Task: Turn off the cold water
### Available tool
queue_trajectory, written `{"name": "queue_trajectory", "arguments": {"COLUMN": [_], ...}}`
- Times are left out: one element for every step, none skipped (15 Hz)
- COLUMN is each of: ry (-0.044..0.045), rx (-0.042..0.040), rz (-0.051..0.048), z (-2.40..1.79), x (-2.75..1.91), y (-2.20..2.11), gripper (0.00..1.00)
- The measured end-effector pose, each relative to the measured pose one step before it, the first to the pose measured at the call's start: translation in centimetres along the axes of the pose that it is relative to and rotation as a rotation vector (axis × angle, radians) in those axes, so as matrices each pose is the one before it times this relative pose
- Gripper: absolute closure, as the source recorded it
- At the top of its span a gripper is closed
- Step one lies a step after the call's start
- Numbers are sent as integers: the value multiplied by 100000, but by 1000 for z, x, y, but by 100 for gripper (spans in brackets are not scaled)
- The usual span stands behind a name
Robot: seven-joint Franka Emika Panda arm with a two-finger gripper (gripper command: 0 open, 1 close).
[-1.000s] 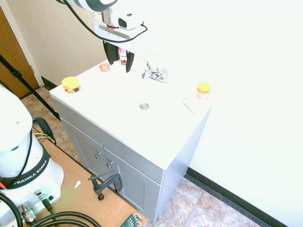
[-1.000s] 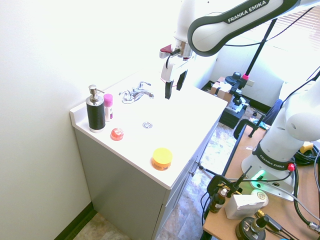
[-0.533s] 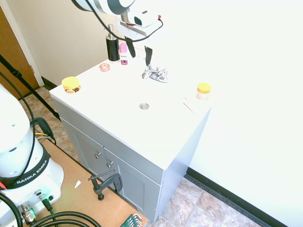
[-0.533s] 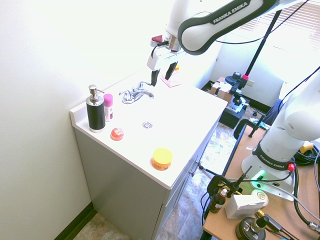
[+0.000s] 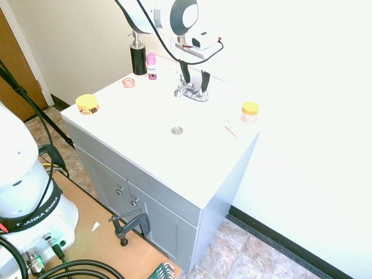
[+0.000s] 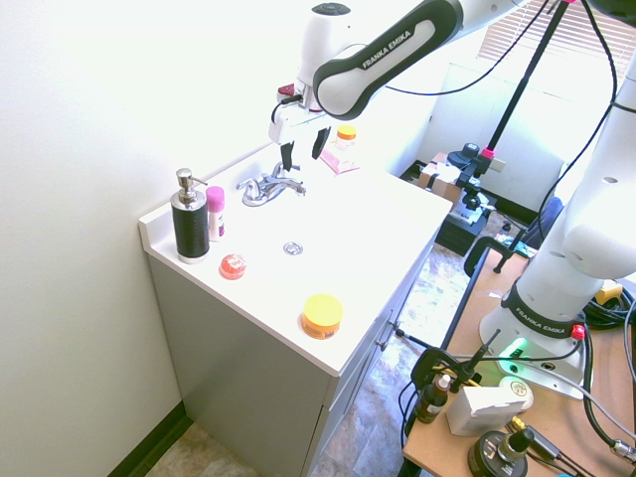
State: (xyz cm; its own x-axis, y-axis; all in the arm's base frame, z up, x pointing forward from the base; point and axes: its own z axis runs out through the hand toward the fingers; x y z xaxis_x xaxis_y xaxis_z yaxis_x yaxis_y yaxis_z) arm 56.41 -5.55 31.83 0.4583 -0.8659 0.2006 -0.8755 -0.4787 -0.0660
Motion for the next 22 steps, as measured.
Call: {"name": "queue_trajectory", "arguments": {"ry": [343, 228, 254, 210, 130, 157, 143, 292, 609, 521, 468, 968, 909, 497, 481, 396, 293, -123, -492, -678, -1308, -1724], "rx": [-784, -475, -364, -286, -263, -296, -435, -467, -323, -210, -95, -283, -142, -118, -81, -217, -371, -787, -367, 215, 776, 1570], "rz": [690, 949, 928, 658, 192, 36, 51, 146, 295, 500, 198, 62, 298, 321, 428, 301, 212, 196, 81, -199, -333, -746], "z": [317, 229, 124, 93, 87, 55, 108, 132, 154, 179, 176, 160, 88, 128, 141, 160, 166, 63, -113, -259, -591, -984], "x": [398, 530, 517, 381, 149, 108, 138, 207, 261, 276, 259, 379, 432, 416, 483, 410, 340, 256, 10, -88, -240, -585], "y": [278, 258, 243, 218, 114, 64, 30, -5, -128, -216, -267, -234, -209, -209, -237, -277, -273, -182, -89, -50, -39, 11], "gripper": [0, 0, 0, 0, 0, 0, 0, 0, 0, 0, 0, 0, 0, 0, 0, 0, 0, 0, 0, 0, 0, 0]}}
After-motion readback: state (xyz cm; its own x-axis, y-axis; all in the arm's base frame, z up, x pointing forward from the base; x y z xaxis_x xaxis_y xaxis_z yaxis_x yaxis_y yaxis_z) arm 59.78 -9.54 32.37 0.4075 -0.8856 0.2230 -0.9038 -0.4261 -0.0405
